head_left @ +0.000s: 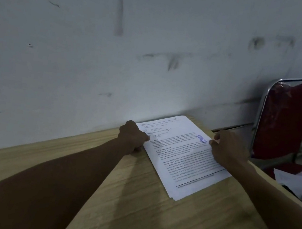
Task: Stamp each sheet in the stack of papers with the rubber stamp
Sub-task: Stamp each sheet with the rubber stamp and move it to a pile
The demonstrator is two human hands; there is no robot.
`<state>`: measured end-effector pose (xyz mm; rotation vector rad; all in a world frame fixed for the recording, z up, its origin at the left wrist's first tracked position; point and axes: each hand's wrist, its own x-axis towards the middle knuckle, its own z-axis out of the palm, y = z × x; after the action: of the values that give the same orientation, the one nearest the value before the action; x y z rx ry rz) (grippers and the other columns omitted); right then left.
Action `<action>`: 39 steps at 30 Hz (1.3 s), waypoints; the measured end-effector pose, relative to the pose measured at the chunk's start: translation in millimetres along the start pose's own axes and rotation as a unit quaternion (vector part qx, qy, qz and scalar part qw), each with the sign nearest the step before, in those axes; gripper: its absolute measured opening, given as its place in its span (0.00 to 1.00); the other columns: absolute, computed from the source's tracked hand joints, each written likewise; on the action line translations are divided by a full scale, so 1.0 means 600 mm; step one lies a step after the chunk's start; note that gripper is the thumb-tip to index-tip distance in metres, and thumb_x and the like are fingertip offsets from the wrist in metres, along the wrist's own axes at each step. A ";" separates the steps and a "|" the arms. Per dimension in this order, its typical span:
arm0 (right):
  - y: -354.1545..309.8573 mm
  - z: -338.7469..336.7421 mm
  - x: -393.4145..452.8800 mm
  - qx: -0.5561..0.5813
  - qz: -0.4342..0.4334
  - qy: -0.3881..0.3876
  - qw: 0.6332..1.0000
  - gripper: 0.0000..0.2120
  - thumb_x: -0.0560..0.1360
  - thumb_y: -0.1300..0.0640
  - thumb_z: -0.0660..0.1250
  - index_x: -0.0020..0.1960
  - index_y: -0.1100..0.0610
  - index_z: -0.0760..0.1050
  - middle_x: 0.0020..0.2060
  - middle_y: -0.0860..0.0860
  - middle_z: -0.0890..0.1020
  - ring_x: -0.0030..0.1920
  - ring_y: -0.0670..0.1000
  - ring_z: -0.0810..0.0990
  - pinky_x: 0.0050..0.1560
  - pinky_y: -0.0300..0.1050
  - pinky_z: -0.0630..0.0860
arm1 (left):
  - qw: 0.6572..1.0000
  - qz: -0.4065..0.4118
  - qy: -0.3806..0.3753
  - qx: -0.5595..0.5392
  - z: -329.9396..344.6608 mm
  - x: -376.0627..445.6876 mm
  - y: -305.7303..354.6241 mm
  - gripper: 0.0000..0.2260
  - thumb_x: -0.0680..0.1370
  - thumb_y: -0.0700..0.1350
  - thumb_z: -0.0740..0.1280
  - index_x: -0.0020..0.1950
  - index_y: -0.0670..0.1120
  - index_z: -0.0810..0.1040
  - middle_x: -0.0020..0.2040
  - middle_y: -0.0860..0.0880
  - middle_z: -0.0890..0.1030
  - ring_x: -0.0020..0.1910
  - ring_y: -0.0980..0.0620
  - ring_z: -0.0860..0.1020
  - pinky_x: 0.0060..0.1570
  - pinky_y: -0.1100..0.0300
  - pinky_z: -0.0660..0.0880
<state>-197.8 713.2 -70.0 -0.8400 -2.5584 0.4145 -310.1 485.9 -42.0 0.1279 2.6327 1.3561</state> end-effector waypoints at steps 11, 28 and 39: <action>-0.063 -0.066 -0.138 0.000 -0.097 0.028 0.995 0.15 0.77 0.47 0.67 0.58 0.55 0.78 0.56 0.55 0.79 0.59 0.57 0.76 0.58 0.52 0.72 | 0.994 0.085 -0.071 0.009 -0.119 -0.112 0.015 0.11 0.76 0.45 0.70 0.51 0.43 0.71 0.39 0.40 0.83 0.31 0.46 0.80 0.30 0.61 0.69; -0.290 -0.152 -0.547 0.227 -0.237 -0.127 0.936 0.23 0.74 0.31 0.58 0.51 0.48 0.79 0.39 0.42 0.80 0.41 0.42 0.79 0.43 0.46 0.78 | 0.990 0.119 0.032 -0.071 -0.396 -0.441 -0.181 0.08 0.75 0.43 0.71 0.51 0.41 0.79 0.40 0.42 0.85 0.34 0.50 0.83 0.31 0.61 0.73; -0.375 -0.129 -0.613 0.043 -0.217 -0.169 0.960 0.29 0.69 0.30 0.66 0.59 0.49 0.69 0.53 0.50 0.79 0.52 0.54 0.79 0.50 0.49 0.74 | 0.988 0.125 0.090 0.009 -0.471 -0.562 -0.338 0.03 0.73 0.44 0.74 0.44 0.46 0.81 0.36 0.46 0.84 0.32 0.54 0.80 0.32 0.62 0.72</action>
<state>-2.8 324.2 -20.2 -0.1678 -2.9060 0.5606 -33.9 89.5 -6.4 0.3649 2.8580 1.4832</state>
